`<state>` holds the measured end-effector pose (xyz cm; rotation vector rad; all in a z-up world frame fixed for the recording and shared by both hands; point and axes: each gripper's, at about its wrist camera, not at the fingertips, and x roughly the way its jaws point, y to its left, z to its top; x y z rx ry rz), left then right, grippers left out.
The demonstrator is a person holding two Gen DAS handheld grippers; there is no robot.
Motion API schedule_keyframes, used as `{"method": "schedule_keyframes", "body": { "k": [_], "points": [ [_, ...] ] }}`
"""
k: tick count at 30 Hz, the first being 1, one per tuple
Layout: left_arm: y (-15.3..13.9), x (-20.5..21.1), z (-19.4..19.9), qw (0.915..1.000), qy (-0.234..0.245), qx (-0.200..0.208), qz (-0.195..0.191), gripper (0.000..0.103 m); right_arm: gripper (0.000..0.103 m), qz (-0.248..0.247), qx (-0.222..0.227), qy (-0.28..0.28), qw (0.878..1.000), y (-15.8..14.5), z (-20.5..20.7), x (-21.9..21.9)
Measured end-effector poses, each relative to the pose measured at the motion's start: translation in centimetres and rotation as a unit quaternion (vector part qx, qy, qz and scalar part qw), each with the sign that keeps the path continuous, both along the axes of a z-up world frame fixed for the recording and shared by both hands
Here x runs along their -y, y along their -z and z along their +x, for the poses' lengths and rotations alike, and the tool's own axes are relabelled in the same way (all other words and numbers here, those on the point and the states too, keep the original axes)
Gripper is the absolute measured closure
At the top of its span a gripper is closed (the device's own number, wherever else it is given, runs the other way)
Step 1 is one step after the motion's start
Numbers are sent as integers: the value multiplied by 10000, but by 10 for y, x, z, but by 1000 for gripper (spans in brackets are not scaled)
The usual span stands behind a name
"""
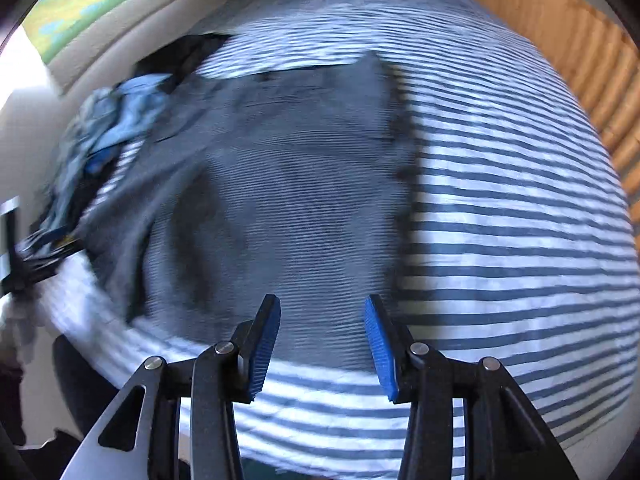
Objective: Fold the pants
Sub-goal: 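Grasp the trousers hem with the left tool while the right tool grasps the other leg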
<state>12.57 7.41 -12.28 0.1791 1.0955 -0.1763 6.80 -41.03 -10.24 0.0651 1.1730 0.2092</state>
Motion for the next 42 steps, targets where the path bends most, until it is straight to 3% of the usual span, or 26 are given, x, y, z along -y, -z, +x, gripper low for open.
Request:
{"method": "schedule_keyframes", "body": {
  "k": [5,8,13,18,20,21,24,26,27,28,31,35,39,42],
  "points": [
    [8,-5,6,9994,-232,59,-258,30,63,173,90,-1246,9920,-11,-15,-97],
    [13,-5,14,9988,-212,52,-428,37,63,206,-29,-1726,9848,0,-22,-148],
    [15,-2,9,9986,-74,28,-522,46,63,-717,134,-2064,9757,36,-21,-211],
    [15,0,2,9983,92,-10,-568,46,62,-1063,187,-2247,9684,44,-18,-234],
    [19,-1,5,9984,55,-55,-552,46,55,-1103,39,-2450,9632,47,-15,-246],
    [21,-2,7,9984,18,-64,-557,48,53,-1263,52,-2539,9589,50,-15,-254],
    [26,-3,14,9972,-12,-173,-734,72,53,-1755,128,-2669,9475,62,-14,-268],
    [25,-1,16,9971,-13,-128,-749,79,65,-1924,169,-2684,9437,66,-13,-271],
    [24,-1,16,9972,-17,-97,-737,84,79,-2049,212,-2660,9417,66,-12,-270],
    [21,-1,17,9972,-12,-70,-750,89,80,-2055,222,-2610,9430,65,-12,-266],
    [7,-1,16,9970,47,78,-764,90,86,-1509,168,-2325,9607,49,-10,-245],
    [-26,0,15,9973,164,435,-568,93,87,-309,166,-1694,9849,12,-4,-209],
    [-54,3,10,9968,373,693,-136,93,88,485,160,-1199,9915,-9,-2,-179],
    [-45,10,-2,9953,776,501,291,90,87,448,-28,-1290,9906,6,-9,-180]
  ]
}}
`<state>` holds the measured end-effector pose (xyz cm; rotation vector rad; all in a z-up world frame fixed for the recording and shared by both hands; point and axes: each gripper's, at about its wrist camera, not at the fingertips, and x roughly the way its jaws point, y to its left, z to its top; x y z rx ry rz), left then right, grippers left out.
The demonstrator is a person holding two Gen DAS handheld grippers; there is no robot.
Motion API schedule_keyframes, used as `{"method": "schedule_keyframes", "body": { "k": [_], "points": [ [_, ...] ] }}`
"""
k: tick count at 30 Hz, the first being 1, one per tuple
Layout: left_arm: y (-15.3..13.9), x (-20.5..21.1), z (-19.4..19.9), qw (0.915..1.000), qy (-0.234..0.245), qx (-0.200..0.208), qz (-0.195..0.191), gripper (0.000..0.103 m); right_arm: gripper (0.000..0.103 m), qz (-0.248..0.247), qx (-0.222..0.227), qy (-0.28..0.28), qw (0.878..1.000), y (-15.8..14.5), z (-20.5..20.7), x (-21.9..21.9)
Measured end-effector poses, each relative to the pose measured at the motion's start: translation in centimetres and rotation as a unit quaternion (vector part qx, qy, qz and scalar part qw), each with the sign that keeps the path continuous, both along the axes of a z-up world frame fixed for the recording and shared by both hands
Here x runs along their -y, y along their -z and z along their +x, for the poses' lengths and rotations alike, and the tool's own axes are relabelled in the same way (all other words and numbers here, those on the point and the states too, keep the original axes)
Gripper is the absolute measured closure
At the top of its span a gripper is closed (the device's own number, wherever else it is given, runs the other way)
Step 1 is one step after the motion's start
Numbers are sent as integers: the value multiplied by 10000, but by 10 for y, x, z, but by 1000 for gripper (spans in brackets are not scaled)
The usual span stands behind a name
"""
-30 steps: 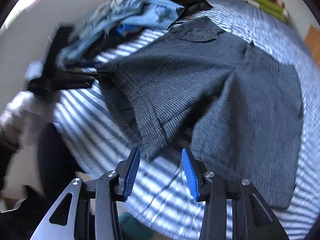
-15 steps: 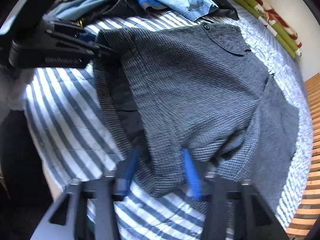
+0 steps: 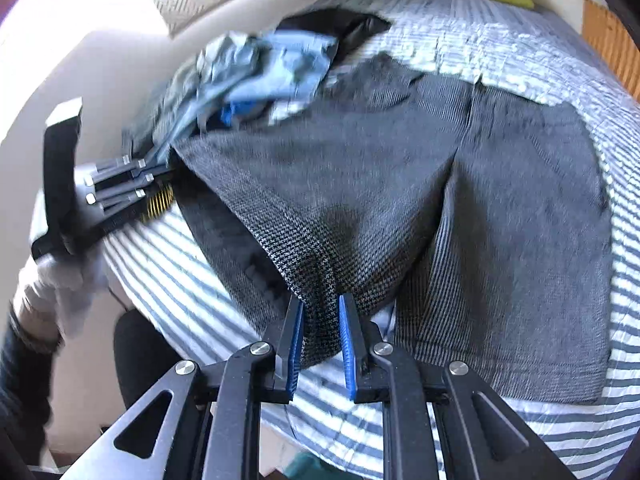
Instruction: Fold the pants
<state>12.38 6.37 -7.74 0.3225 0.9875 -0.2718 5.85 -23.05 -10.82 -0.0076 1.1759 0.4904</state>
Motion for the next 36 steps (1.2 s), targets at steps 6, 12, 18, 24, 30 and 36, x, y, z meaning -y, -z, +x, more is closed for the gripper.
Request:
{"method": "schedule_keyframes", "body": {
  "k": [6,12,18,24,30,36],
  "points": [
    [48,-7,-19,9944,247,-978,307,89,82,-469,-759,-437,9951,52,-7,-1],
    [3,-10,-16,9973,-96,-569,-454,86,73,-78,-364,-22,9993,8,-2,51],
    [-24,84,-22,9922,761,-334,-927,60,67,-714,148,1226,9898,-11,18,141],
    [-5,182,-26,9738,1532,-771,-1490,44,65,-903,-227,1980,9758,18,34,224],
    [42,220,-10,9712,1326,-1370,-1426,41,58,-215,-642,2246,9721,45,24,269],
    [62,224,7,9613,1167,-1760,-1766,80,56,388,-962,1916,9760,68,18,265]
  ]
}}
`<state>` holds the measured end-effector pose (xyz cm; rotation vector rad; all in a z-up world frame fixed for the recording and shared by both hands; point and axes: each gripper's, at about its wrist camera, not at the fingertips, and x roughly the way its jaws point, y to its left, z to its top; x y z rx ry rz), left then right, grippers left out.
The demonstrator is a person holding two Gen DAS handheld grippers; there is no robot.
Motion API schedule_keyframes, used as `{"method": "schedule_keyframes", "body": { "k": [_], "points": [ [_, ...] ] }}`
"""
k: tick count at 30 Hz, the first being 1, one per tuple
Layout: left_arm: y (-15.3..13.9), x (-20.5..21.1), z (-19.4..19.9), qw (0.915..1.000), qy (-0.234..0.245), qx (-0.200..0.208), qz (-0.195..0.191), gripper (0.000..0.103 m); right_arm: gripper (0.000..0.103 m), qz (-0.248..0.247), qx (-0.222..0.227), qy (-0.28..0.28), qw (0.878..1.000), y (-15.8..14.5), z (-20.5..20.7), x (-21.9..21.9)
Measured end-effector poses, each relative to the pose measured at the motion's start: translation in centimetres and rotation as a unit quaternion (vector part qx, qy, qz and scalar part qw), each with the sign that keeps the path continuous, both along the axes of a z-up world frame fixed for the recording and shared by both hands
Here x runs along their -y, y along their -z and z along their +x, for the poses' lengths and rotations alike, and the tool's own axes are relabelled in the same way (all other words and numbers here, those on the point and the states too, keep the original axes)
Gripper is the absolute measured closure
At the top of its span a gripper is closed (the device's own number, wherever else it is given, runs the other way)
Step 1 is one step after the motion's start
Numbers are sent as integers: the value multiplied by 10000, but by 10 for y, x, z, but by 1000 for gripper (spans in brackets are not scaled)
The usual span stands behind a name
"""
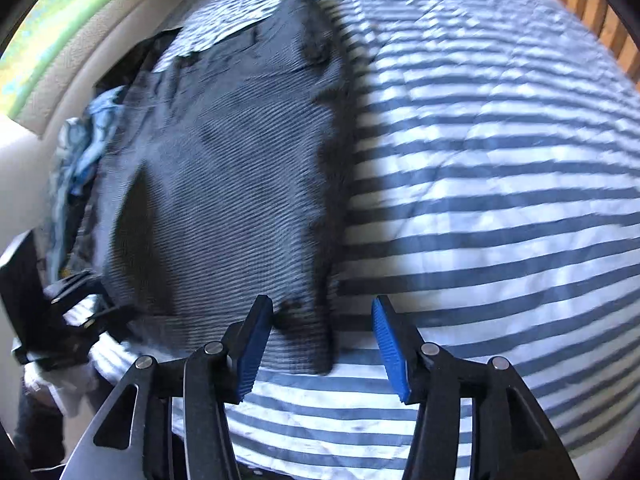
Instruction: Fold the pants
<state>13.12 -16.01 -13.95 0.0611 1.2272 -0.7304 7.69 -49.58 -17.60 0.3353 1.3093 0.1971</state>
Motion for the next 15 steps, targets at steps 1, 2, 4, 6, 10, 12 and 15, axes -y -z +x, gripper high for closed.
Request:
{"method": "schedule_keyframes", "body": {
  "k": [1,2,4,6,10,12,15],
  "points": [
    [0,4,0,10000,54,-28,21,89,68,45,-19,-39,10000,1,0,-3],
    [-1,6,0,9999,98,-41,11,94,77,-34,-7,-75,10000,-1,2,-8],
    [-10,7,1,9996,205,-105,-131,97,88,-291,59,-98,9995,-16,4,-13],
    [-28,5,4,9987,189,-180,-439,97,89,-210,194,-67,9996,-39,4,-11],
    [-45,-12,18,9865,-27,-976,-1315,93,89,-316,476,-99,9983,-91,3,-8],
    [-32,-15,20,9838,-147,-1297,-1227,90,89,-418,461,-158,9979,-103,2,-8],
    [-16,-7,9,9945,-74,-981,-352,75,83,-854,64,-358,9957,-83,2,-21]
  ]
}}
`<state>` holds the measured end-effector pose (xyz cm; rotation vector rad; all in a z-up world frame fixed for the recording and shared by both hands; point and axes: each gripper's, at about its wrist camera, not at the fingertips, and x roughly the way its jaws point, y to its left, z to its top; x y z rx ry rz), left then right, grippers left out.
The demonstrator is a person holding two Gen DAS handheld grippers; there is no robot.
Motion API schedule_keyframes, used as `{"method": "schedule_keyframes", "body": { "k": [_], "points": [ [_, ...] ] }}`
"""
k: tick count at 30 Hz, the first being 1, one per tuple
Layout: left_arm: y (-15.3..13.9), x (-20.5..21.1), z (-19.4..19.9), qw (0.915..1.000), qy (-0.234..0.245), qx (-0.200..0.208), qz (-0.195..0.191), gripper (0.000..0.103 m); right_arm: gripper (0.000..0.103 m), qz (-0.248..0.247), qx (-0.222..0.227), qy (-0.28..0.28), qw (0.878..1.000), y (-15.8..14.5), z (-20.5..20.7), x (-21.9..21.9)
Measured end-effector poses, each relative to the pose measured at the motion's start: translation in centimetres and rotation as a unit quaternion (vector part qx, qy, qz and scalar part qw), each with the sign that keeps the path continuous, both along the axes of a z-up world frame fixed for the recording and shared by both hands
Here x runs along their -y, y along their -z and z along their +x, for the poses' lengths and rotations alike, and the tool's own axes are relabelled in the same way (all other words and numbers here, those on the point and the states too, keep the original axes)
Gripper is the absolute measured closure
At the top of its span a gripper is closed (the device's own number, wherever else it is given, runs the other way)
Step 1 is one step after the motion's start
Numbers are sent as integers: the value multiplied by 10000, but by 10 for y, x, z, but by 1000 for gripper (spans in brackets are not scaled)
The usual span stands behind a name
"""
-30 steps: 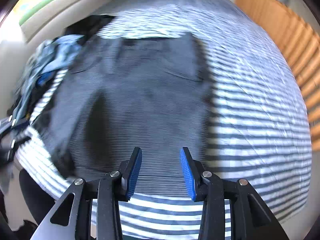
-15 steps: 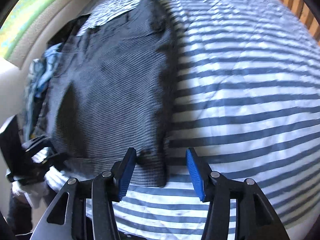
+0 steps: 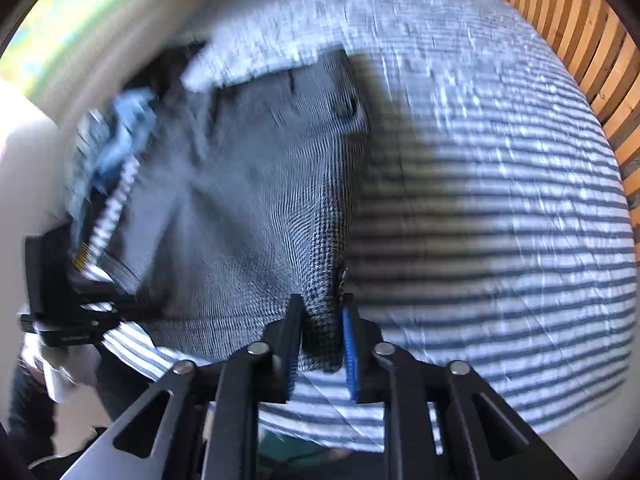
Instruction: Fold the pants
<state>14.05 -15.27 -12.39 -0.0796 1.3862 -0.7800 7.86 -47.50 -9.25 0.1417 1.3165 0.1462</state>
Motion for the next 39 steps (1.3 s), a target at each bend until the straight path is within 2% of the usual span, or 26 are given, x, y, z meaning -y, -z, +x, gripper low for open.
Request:
{"method": "schedule_keyframes", "body": {
  "k": [2,3,5,6,8,10,13,15,18,21,23,26,30,34,35,36,37,38,39],
  "points": [
    [3,6,-10,9991,104,243,341,71,79,-687,-150,-232,9973,18,0,-10],
    [-1,10,-17,9962,163,596,616,67,79,-815,-139,-256,9962,23,0,-10],
    [-8,23,-29,9893,290,1069,948,64,75,-523,-119,-133,9985,26,5,-3],
    [-12,30,-35,9873,385,1205,965,61,74,-252,-33,-4,9997,24,11,4],
    [-27,49,-45,9822,492,1570,912,51,73,-59,114,97,9999,20,21,13],
    [-36,76,-52,9788,558,1865,641,31,69,77,319,191,9993,14,38,20],
    [-41,121,-58,9777,731,1964,137,29,67,288,468,349,9979,10,68,36],
    [-41,155,-56,9779,832,1919,36,29,67,431,467,479,9968,8,82,48],
    [-44,184,-53,9726,912,2138,23,29,67,492,582,547,9956,2,90,63],
    [-37,201,-43,9750,857,2052,34,29,67,713,720,530,9934,-5,87,77],
    [-25,215,-35,9757,849,2012,199,30,67,781,768,511,9927,-8,85,87],
    [-11,227,-36,9747,972,1976,396,42,67,715,854,672,9915,-13,77,112],
    [19,252,-36,9737,1205,1814,673,39,67,750,798,815,9906,-8,74,138],
    [46,274,-35,9725,1206,1711,1023,37,67,911,787,807,9894,-5,84,150],
    [51,275,-33,9741,1173,1660,986,39,67,1019,784,751,9889,-4,89,150],
    [55,275,-32,9752,1111,1652,965,55,66,1051,777,717,9888,-3,93,149],
    [58,272,-29,9755,1039,1665,997,62,66,1040,759,685,9893,-1,99,146],
    [59,268,-27,9779,999,1614,880,65,65,1045,741,662,9896,1,102,142],
    [58,263,-24,9808,933,1536,761,75,65,1081,702,617,9897,5,109,138]
  ]
}}
